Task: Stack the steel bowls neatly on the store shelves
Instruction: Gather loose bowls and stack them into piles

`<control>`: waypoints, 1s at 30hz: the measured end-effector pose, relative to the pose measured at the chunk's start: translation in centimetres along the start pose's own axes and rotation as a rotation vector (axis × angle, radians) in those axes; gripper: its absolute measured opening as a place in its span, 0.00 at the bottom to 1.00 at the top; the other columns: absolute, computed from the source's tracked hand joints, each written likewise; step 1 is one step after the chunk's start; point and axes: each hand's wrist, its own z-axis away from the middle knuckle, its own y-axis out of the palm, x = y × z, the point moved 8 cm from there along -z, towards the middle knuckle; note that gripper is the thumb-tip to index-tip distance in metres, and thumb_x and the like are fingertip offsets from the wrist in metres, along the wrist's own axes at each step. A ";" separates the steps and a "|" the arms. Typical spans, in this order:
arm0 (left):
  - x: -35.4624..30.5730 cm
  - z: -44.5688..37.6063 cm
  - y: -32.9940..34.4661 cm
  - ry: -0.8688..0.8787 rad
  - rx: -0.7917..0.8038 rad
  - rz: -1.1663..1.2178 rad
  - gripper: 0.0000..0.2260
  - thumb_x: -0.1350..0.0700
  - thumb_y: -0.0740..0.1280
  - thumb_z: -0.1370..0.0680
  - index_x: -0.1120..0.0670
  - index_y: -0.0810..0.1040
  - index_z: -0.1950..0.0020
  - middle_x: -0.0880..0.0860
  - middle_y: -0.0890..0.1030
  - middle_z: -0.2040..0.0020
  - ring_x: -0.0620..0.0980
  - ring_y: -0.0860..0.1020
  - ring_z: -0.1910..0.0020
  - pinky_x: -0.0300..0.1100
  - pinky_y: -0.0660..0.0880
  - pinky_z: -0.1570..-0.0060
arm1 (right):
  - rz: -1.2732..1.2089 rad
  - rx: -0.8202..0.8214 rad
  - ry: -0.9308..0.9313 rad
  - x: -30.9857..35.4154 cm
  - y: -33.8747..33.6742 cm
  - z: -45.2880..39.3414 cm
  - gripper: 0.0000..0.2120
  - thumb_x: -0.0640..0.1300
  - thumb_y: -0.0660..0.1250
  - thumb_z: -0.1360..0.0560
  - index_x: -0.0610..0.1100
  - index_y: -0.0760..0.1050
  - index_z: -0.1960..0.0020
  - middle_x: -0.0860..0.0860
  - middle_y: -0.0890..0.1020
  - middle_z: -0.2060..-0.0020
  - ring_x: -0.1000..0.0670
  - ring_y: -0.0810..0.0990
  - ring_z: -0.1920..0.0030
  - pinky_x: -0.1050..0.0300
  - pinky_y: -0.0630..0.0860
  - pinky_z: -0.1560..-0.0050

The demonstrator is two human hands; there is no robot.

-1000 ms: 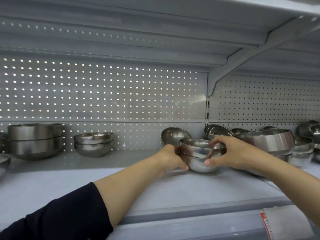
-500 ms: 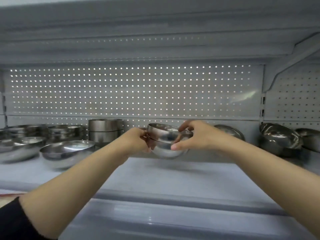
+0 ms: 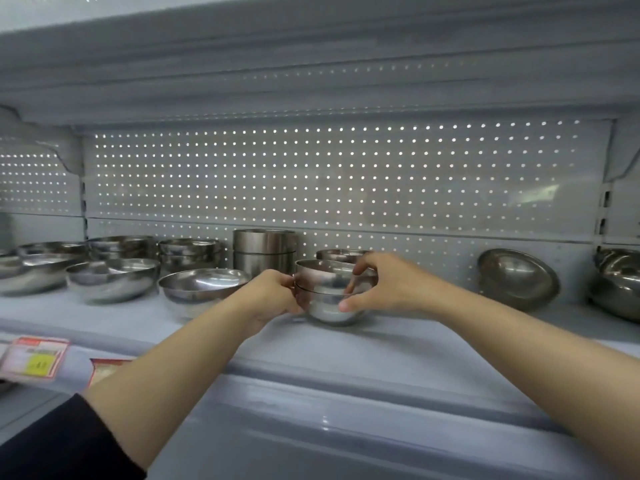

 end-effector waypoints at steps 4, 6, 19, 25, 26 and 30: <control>-1.1 0.9 -0.8 0.098 -0.054 -0.024 0.16 0.77 0.56 0.28 0.64 0.78 0.51 0.56 0.80 0.55 0.52 0.75 0.51 0.39 0.70 0.51 | 0.043 0.031 0.003 -0.3 -0.2 0.6 0.31 0.57 0.77 0.37 0.50 0.71 0.39 0.55 0.75 0.43 0.53 0.74 0.48 0.60 0.71 0.55; -3.0 2.3 -1.6 0.218 -0.159 -0.064 0.20 0.77 0.56 0.27 0.54 0.78 0.54 0.46 0.80 0.55 0.45 0.76 0.51 0.32 0.70 0.52 | 0.065 0.007 0.002 -0.9 -1.3 1.2 0.32 0.58 0.76 0.37 0.52 0.70 0.37 0.56 0.73 0.43 0.54 0.74 0.50 0.64 0.69 0.60; -17.2 -2.5 18.8 0.403 0.109 -0.386 0.14 0.66 0.59 0.25 0.60 0.72 0.40 0.58 0.75 0.40 0.58 0.75 0.39 0.43 0.72 0.44 | -0.063 -0.527 0.224 -15.0 -17.5 0.3 0.21 0.41 0.74 0.32 0.49 0.72 0.42 0.48 0.74 0.41 0.50 0.73 0.47 0.57 0.67 0.51; -13.4 -9.0 25.0 0.212 0.136 -0.353 0.20 0.60 0.57 0.21 0.62 0.64 0.29 0.60 0.67 0.29 0.57 0.67 0.30 0.43 0.64 0.34 | 0.286 -0.223 0.447 -23.9 -13.9 0.2 0.23 0.44 0.69 0.31 0.49 0.71 0.37 0.43 0.70 0.38 0.40 0.73 0.40 0.54 0.73 0.44; -12.3 -9.7 25.4 0.185 0.148 -0.362 0.20 0.61 0.58 0.21 0.62 0.64 0.29 0.60 0.67 0.28 0.56 0.66 0.29 0.43 0.64 0.34 | 0.327 -0.116 0.491 -24.9 -12.8 0.5 0.25 0.45 0.68 0.32 0.51 0.69 0.35 0.44 0.69 0.38 0.41 0.73 0.40 0.56 0.72 0.45; -9.8 -11.1 26.3 0.141 0.189 -0.365 0.19 0.61 0.57 0.22 0.65 0.67 0.32 0.61 0.68 0.30 0.57 0.67 0.31 0.42 0.65 0.35 | 0.435 0.075 0.599 -26.4 -11.8 1.9 0.31 0.42 0.70 0.35 0.50 0.68 0.33 0.44 0.66 0.38 0.41 0.72 0.40 0.58 0.72 0.50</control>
